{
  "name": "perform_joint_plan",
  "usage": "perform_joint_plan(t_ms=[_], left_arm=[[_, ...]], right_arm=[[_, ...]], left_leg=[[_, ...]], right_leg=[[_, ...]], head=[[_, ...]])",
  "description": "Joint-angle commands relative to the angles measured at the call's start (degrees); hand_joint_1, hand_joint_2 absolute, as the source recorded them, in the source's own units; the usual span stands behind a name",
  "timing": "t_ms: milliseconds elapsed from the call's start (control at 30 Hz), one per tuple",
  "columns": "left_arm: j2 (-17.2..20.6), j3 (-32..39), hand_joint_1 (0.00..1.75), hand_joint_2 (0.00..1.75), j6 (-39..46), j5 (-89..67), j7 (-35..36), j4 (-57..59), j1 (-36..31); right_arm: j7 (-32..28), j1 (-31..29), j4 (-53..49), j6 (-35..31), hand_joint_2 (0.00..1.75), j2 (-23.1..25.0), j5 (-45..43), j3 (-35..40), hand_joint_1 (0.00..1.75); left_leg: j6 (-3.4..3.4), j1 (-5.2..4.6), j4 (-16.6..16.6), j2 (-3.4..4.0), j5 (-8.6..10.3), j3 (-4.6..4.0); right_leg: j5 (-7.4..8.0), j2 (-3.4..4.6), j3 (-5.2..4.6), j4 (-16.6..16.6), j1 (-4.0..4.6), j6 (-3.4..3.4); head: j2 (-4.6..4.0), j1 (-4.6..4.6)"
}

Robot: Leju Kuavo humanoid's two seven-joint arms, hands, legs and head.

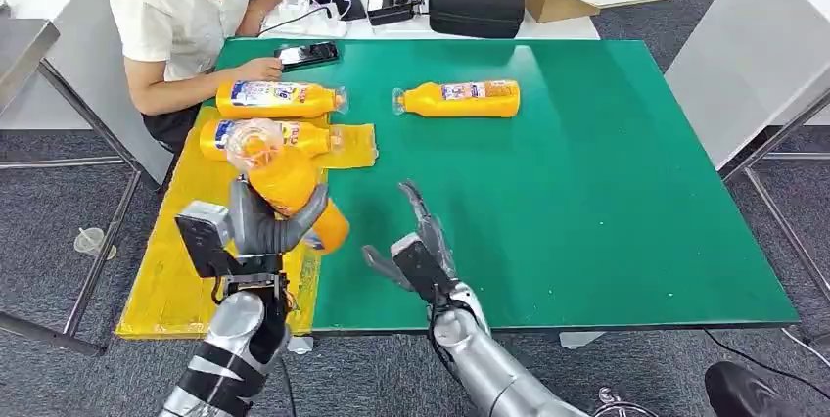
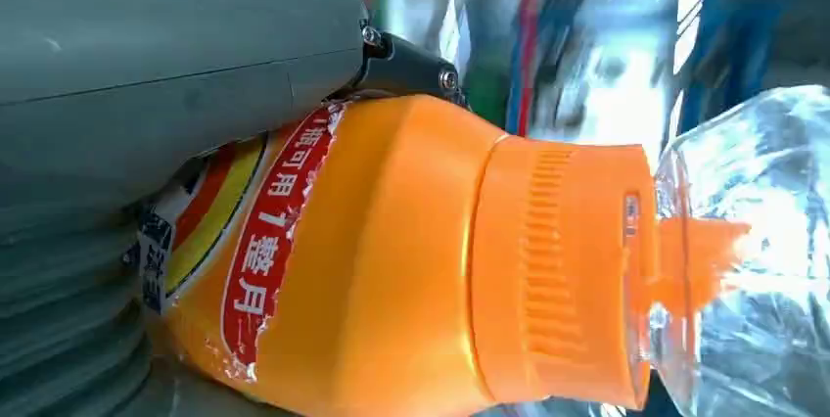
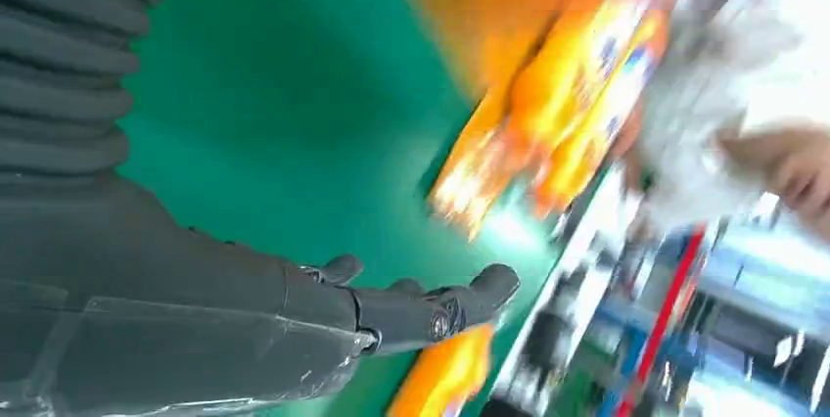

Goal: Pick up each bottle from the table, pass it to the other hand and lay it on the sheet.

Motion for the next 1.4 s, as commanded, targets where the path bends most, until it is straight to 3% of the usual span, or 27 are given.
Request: perform_joint_plan(t_ms=[33,100,133,167,200,300,400,533,700,833,867,900,933,967,1000,1067,1133,1167,1400], left_arm=[[7.1,4.1,1.75,1.75,8.0,-15.3,0.0,-0.4,3.4],[6.6,4.3,1.75,1.75,7.7,-15.8,0.0,-0.4,3.3],[6.7,4.1,1.75,1.75,9.6,-19.4,0.9,0.2,3.0],[6.6,4.6,1.75,1.75,10.9,-24.4,2.6,0.2,3.2],[6.6,5.1,1.75,1.75,9.9,-25.6,2.8,0.1,3.2],[7.6,5.5,1.75,1.75,9.3,-33.1,4.7,1.2,2.6],[9.2,5.3,1.75,1.75,6.3,-41.8,10.1,4.9,1.6],[9.2,1.2,1.75,1.75,-1.8,-44.6,8.6,14.3,-2.9],[9.5,-5.7,1.75,1.75,-2.9,-52.8,6.9,27.1,-10.6],[9.7,-8.8,1.75,1.75,-8.4,-54.7,6.0,35.8,-14.1],[9.6,-9.0,1.69,1.75,-8.6,-54.6,5.2,37.1,-14.4],[9.3,-8.8,1.48,1.75,-9.9,-53.7,4.8,38.7,-14.7],[9.2,-8.9,1.41,1.75,-10.3,-53.5,4.5,39.3,-14.8],[9.1,-9.1,0.38,1.75,-11.0,-53.5,4.5,39.9,-15.0],[9.0,-9.3,0.26,1.75,-12.0,-53.3,4.6,40.5,-15.2],[8.9,-9.2,0.26,1.75,-13.1,-52.8,4.9,41.0,-15.5],[8.9,-9.2,0.26,1.75,-13.1,-52.8,4.9,41.0,-15.5],[8.8,-9.1,0.00,1.75,-14.0,-52.4,5.1,41.3,-15.7],[9.5,-8.6,0.00,1.75,-23.7,-49.0,7.6,44.2,-18.4]], right_arm=[[-2.1,4.3,-0.5,-9.3,0.00,-4.7,4.1,-9.7,0.00],[-1.7,4.3,-0.6,-9.3,0.00,-4.3,4.7,-9.8,0.00],[-1.4,4.3,-0.7,-12.5,1.75,-3.9,6.6,-10.6,0.00],[1.1,5.3,-2.7,-18.8,1.75,-4.0,19.0,-15.9,0.00],[1.0,7.8,-6.5,-18.8,1.75,-1.4,37.7,-25.1,0.00],[-4.1,8.4,-6.6,-18.8,1.75,-0.7,48.6,-37.3,0.00],[-4.3,9.0,-8.2,-18.8,1.75,-1.6,41.3,-34.5,0.00],[-4.1,7.0,-4.5,-18.8,1.75,-2.0,40.7,-30.4,0.00],[-4.3,3.3,1.8,-18.8,1.75,-2.5,37.2,-23.7,0.00],[-4.3,2.2,5.0,-18.8,1.75,-2.8,32.4,-19.6,0.00],[-4.3,2.1,5.2,-18.8,1.75,-2.9,31.4,-19.0,0.00],[-4.3,1.9,5.5,-18.8,1.75,-3.2,30.3,-18.1,0.00],[-4.3,1.8,5.7,-18.8,1.75,-3.4,29.7,-17.7,0.00],[-4.3,1.5,6.1,-18.8,1.75,-3.4,28.9,-17.4,0.00],[-4.3,1.4,6.1,-18.8,1.75,-3.6,28.2,-16.7,0.00],[-4.3,1.2,6.2,-18.8,1.75,-3.9,27.4,-16.2,0.00],[-4.3,1.2,6.2,-18.8,1.75,-3.9,27.4,-16.2,0.00],[-4.3,1.2,6.1,-18.8,1.75,-3.9,26.9,-15.9,0.00],[-4.3,0.0,7.3,-18.8,1.75,-4.4,22.7,-13.0,0.00]], left_leg=[[-0.01,0.00,-0.1,0.10,-0.10,0.34],[0.00,0.02,0.0,0.08,-0.11,0.24],[0.00,0.04,0.0,0.19,-0.18,0.34],[-0.01,0.03,0.0,0.19,-0.14,0.23],[-0.01,0.02,0.0,0.10,-0.10,0.18],[-0.02,0.02,0.0,-0.05,-0.10,0.23],[-0.03,0.02,0.0,0.03,-0.12,0.29],[-0.03,0.03,0.0,0.06,-0.12,0.29],[-0.03,0.04,0.0,0.12,-0.07,0.25],[-0.03,0.07,0.0,0.16,-0.07,0.31],[-0.04,0.09,0.0,0.26,-0.14,0.44],[-0.03,0.04,0.0,0.20,-0.09,0.36],[-0.03,0.05,0.0,0.17,-0.04,0.20],[-0.03,0.07,0.0,0.25,-0.14,0.38],[-0.02,0.04,0.0,0.16,-0.06,0.24],[-0.02,0.08,0.0,0.24,-0.25,0.60],[-0.02,0.04,0.0,0.21,-0.09,0.33],[-0.02,0.06,0.0,0.28,-0.14,0.42],[-0.01,0.01,0.0,0.15,-0.02,0.16]], right_leg=[[-0.09,0.02,0.32,-0.1,0.04,-0.18],[-0.10,0.00,0.25,0.0,0.06,-0.18],[-0.14,0.08,0.33,0.0,0.08,-0.25],[-0.09,0.09,0.20,0.0,0.07,-0.20],[-0.08,0.02,0.17,0.0,0.06,-0.19],[-0.14,-0.14,0.26,0.0,0.06,-0.24],[-0.12,-0.06,0.29,0.0,0.06,-0.23],[-0.10,-0.02,0.30,0.0,0.07,-0.23],[-0.03,0.02,0.20,0.0,0.08,-0.22],[-0.01,0.08,0.27,-0.1,0.10,-0.21],[-0.05,0.15,0.39,-0.1,0.15,-0.28],[-0.03,0.12,0.31,-0.1,0.08,-0.20],[0.02,0.11,0.16,-0.1,0.07,-0.13],[-0.05,0.16,0.33,-0.1,0.12,-0.23],[-0.02,0.09,0.20,0.0,0.06,-0.15],[-0.18,0.10,0.58,0.0,0.14,-0.31],[-0.03,0.14,0.30,-0.1,0.08,-0.18],[-0.06,0.18,0.38,0.0,0.10,-0.23],[0.02,0.10,0.13,0.0,0.03,-0.11]], head=[[0.00,-0.02],[0.00,0.00],[0.00,0.00],[0.00,0.00],[0.00,0.00],[0.00,0.00],[0.00,0.00],[0.00,0.00],[0.00,0.00],[0.00,0.00],[0.00,0.00],[0.00,0.00],[0.00,0.00],[0.00,0.00],[0.00,0.00],[0.00,0.00],[0.00,0.00],[0.00,0.00],[0.00,0.00]])
